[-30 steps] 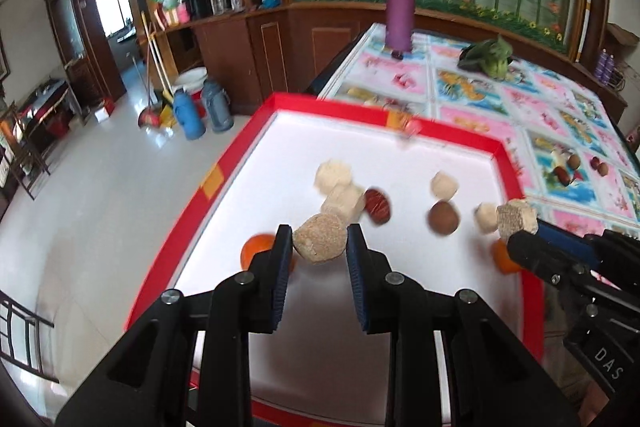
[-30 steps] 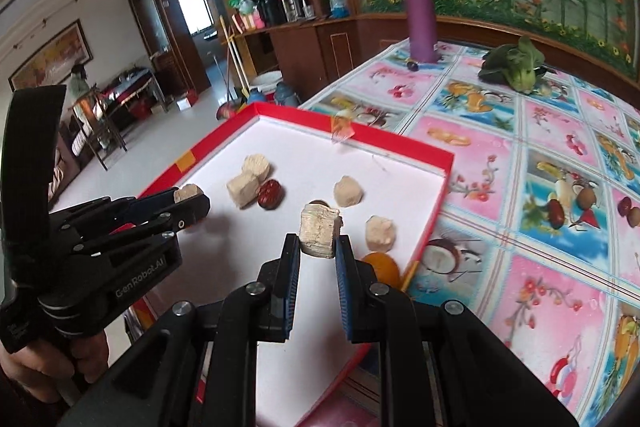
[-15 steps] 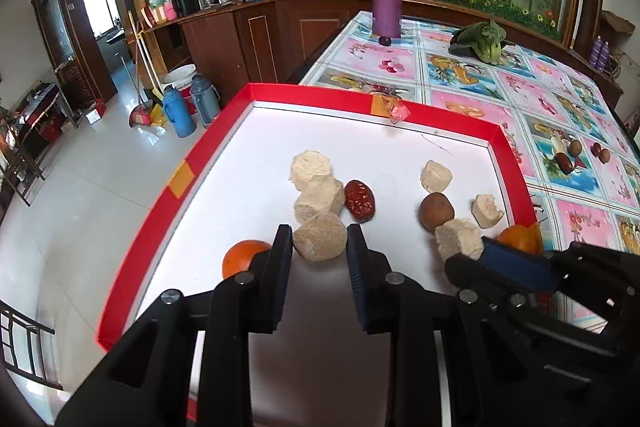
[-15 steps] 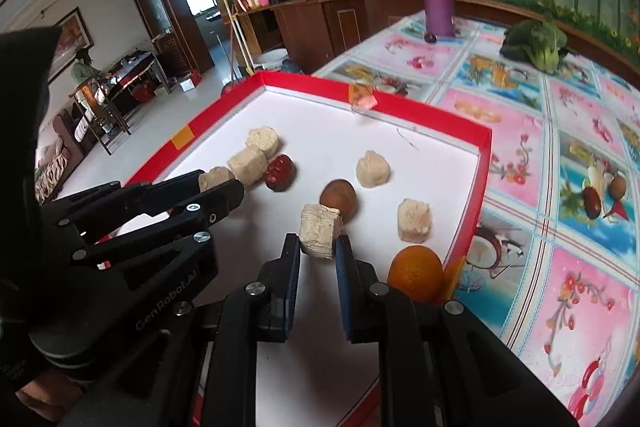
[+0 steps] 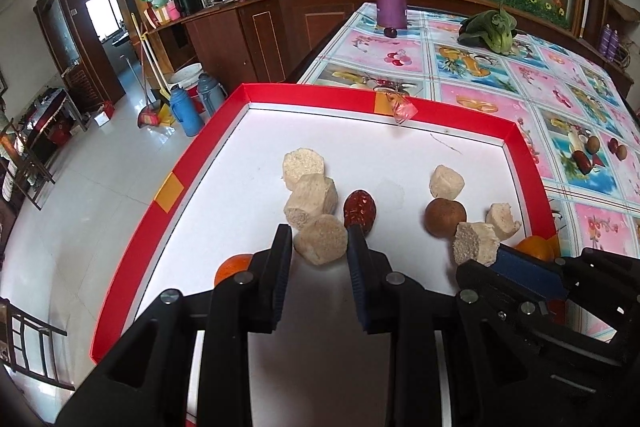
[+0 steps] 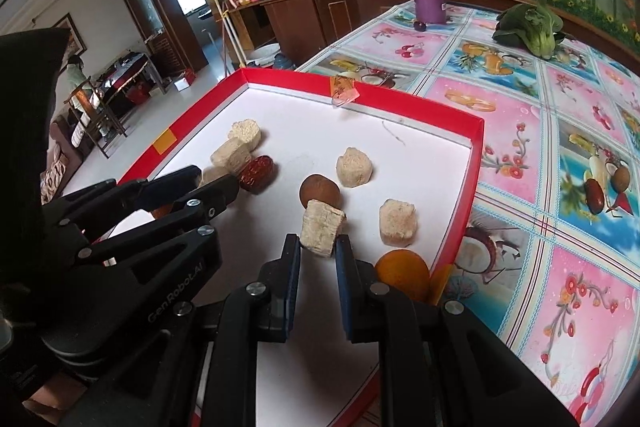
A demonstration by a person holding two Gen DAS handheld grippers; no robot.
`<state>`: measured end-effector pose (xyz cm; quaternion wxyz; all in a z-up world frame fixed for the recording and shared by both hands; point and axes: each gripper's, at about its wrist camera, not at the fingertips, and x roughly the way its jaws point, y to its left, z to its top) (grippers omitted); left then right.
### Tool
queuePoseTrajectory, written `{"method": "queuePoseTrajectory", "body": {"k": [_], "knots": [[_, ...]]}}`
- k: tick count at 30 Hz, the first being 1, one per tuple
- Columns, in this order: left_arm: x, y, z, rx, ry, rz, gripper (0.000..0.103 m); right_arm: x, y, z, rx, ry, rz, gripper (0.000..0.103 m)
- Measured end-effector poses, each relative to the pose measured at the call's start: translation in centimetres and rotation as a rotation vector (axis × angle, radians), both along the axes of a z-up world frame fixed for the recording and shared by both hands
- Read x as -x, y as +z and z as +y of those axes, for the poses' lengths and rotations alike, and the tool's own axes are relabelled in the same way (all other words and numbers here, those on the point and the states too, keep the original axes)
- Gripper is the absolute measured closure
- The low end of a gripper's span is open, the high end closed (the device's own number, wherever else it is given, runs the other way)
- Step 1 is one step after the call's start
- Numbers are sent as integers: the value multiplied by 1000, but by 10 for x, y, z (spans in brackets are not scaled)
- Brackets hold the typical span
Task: Organize fruits
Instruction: 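Carry the tan cake and tan cube into the white tray and open both grippers, then grasp a red date with the left gripper while the right grasps a brown round fruit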
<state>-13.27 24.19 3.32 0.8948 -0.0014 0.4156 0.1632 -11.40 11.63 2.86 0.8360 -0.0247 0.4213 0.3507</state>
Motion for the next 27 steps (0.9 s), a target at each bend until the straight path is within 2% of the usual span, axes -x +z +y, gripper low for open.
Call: {"method": "queuePoseTrajectory", "body": {"k": [4, 6, 8, 11, 19, 22, 27], "knots": [[0, 2, -1, -12, 8, 0, 59, 0, 3, -5, -20, 9, 11, 87], [2, 4, -1, -15, 15, -2, 50, 0, 4, -8, -27, 9, 5, 86], [3, 6, -1, -15, 23, -5, 41, 2, 9, -13, -33, 1, -11, 79], [5, 11, -3, -23, 35, -18, 35, 3, 17, -25, -61, -14, -30, 74], [10, 29, -14, -24, 22, -54, 27, -8, 34, -89, -140, -114, -65, 72], [10, 35, -22, -21, 4, -68, 26, -18, 32, -128, -132, -205, -81, 68], [2, 46, -52, -14, -83, -70, 26, -37, 22, -203, -131, -369, -56, 68]]}}
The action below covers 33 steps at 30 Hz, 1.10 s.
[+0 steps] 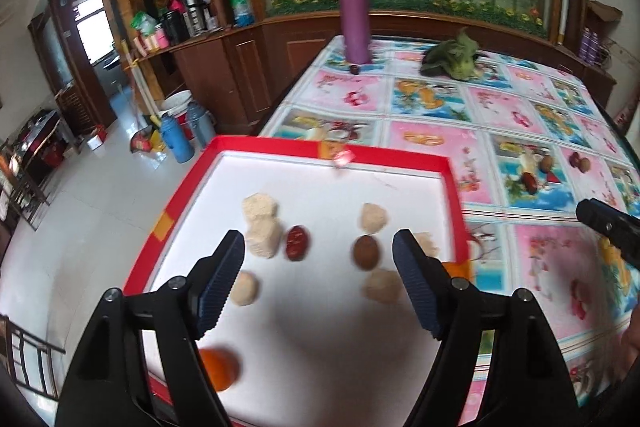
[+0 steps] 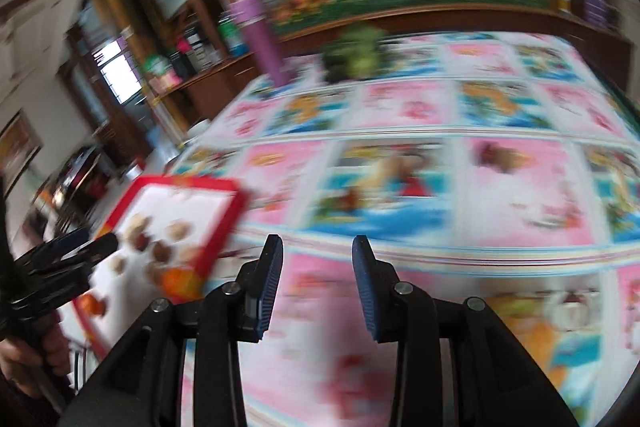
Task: Organize fruits
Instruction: 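Grasp a red date with the left gripper while the right grasps a brown round fruit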
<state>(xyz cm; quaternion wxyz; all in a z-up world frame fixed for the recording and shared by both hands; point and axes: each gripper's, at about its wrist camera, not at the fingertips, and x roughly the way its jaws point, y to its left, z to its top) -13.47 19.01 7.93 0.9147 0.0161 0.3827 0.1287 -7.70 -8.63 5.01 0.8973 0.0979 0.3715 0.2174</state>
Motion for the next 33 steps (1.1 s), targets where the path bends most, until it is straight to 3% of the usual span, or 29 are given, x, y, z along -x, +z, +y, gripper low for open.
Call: {"method": "queuePoseTrajectory", "body": {"k": [7, 11, 20, 30, 32, 33], "knots": [[-28, 5, -62, -4, -170, 29, 26, -25, -6, -84, 70, -182, 4, 67], [-53, -1, -91, -17, -227, 67, 26, -46, -11, -111, 103, -236, 26, 67], [-80, -23, -122, -1, -289, 162, 26, -92, -26, -77, 228, -191, 30, 67], [-115, -42, -131, 64, -311, 235, 26, -111, -37, -72, 221, -183, 68, 68], [-121, -45, -136, 74, -311, 246, 26, -111, -37, -74, 194, -174, 67, 81], [-124, -46, -140, 84, -320, 251, 26, -112, -38, -77, 176, -169, 75, 81]]}}
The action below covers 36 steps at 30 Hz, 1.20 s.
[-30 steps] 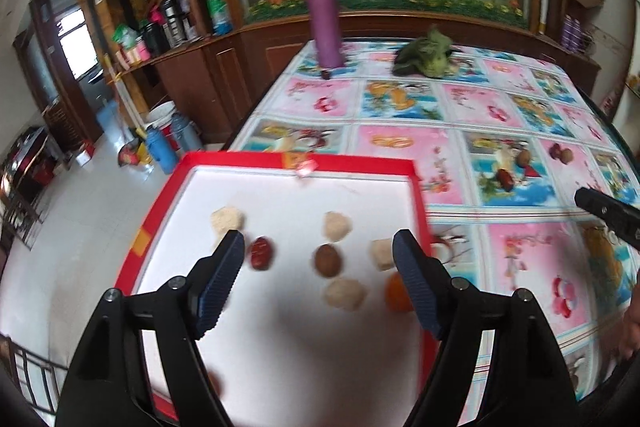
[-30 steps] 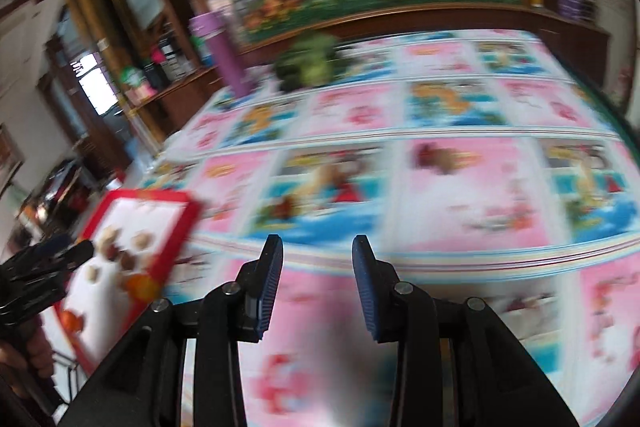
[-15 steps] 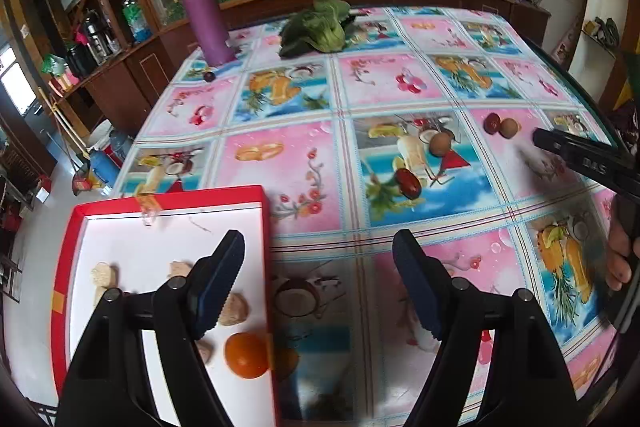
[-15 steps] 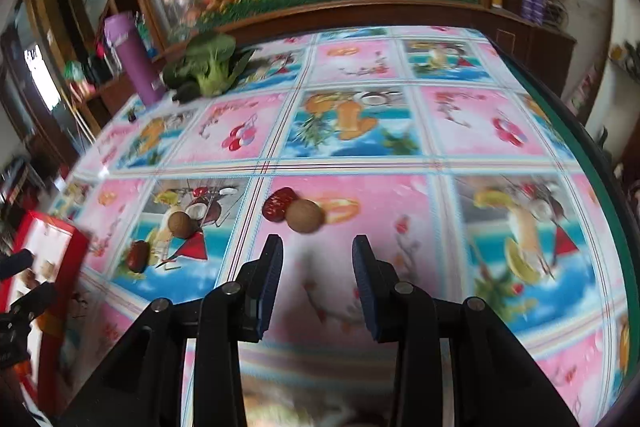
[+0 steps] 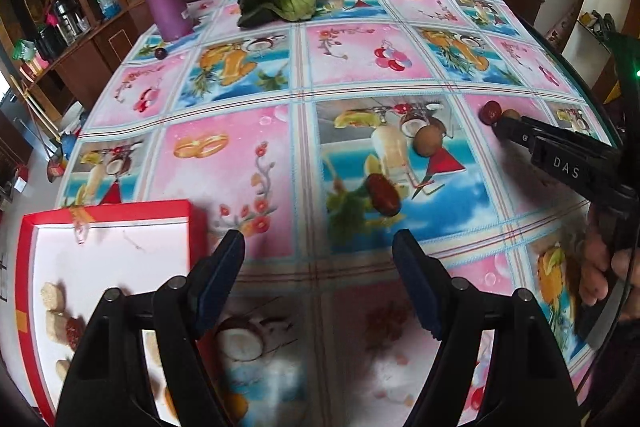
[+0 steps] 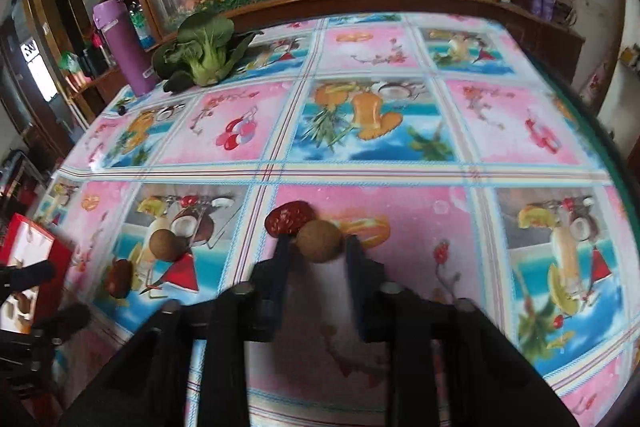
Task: Organize fruits
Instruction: 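Grasp a red date with the left gripper while the right grasps a brown round fruit, then carry the red date and brown fruit over the white tray and open both grippers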
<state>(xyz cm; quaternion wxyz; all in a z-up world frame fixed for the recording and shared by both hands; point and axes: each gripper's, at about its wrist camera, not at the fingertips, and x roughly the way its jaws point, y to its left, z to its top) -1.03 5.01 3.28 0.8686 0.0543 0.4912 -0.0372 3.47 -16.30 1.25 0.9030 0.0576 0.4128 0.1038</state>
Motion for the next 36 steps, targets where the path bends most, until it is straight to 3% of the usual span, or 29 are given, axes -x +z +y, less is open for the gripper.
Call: {"method": "queuePoseTrajectory", "body": {"k": [5, 10, 13, 17, 23, 36], "knots": [[-13, -6, -16, 45, -2, 10, 28, -1, 0, -4, -40, 7, 1, 81], [-22, -20, -24, 64, 12, 40, 44, 0, 0, -6, -51, 7, 3, 81], [-22, -20, -27, 61, 8, 12, 51, 0, 1, -5, -51, -1, 9, 81], [-24, -19, -29, 65, -5, -4, 69, 1, 1, -6, -50, -7, 15, 81], [-19, -19, -25, 96, 3, -19, 82, 1, 0, -4, -39, -11, 11, 81], [10, -19, -14, 167, 34, -32, 85, 1, 0, -2, -21, -14, 10, 81]]}}
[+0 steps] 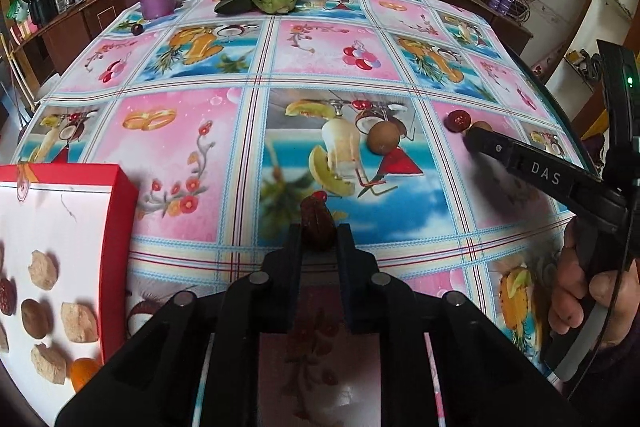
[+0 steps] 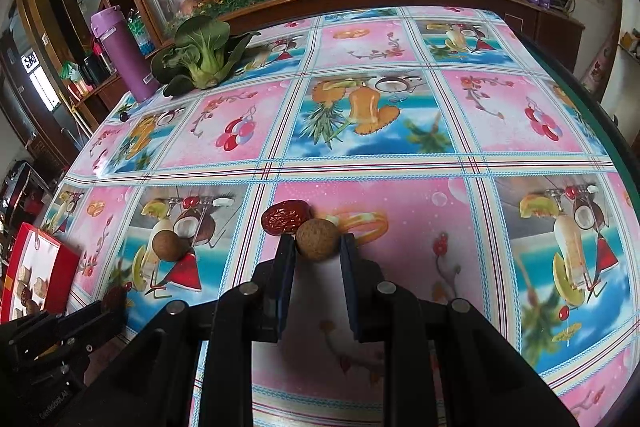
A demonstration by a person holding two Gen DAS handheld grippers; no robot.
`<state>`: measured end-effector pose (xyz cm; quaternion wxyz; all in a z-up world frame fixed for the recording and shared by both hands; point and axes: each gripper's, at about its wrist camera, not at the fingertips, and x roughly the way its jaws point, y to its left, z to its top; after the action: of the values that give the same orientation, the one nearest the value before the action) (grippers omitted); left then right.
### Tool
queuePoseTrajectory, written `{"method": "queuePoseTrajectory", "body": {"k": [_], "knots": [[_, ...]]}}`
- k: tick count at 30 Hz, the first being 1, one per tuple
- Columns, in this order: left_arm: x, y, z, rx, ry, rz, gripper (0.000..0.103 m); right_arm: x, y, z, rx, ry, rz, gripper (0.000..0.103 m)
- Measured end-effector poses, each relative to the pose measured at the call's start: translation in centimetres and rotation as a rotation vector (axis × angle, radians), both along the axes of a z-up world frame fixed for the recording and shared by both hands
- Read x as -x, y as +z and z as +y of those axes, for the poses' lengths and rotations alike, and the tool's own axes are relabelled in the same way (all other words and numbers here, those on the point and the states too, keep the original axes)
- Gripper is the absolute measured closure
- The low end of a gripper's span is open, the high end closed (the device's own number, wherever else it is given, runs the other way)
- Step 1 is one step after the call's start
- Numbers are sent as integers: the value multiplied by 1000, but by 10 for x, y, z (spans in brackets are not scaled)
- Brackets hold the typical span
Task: Organize fruits
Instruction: 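Carry the red date and brown fruit over the white tray and open both grippers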
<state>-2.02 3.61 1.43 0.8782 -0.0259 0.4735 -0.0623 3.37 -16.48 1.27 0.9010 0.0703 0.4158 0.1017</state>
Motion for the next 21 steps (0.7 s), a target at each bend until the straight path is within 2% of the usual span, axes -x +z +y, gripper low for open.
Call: {"method": "queuePoseTrajectory", "body": {"k": [6, 10, 21], "knots": [[7, -2, -13, -90, 19, -35, 84, 0, 0, 0, -2, -4, 2, 81], [14, -3, -22, -120, 5, -59, 85, 1, -1, 1, 10, -4, -6, 81], [29, -2, -32, -125, -25, -64, 85, 2, -1, 0, -7, -5, -5, 81]]}}
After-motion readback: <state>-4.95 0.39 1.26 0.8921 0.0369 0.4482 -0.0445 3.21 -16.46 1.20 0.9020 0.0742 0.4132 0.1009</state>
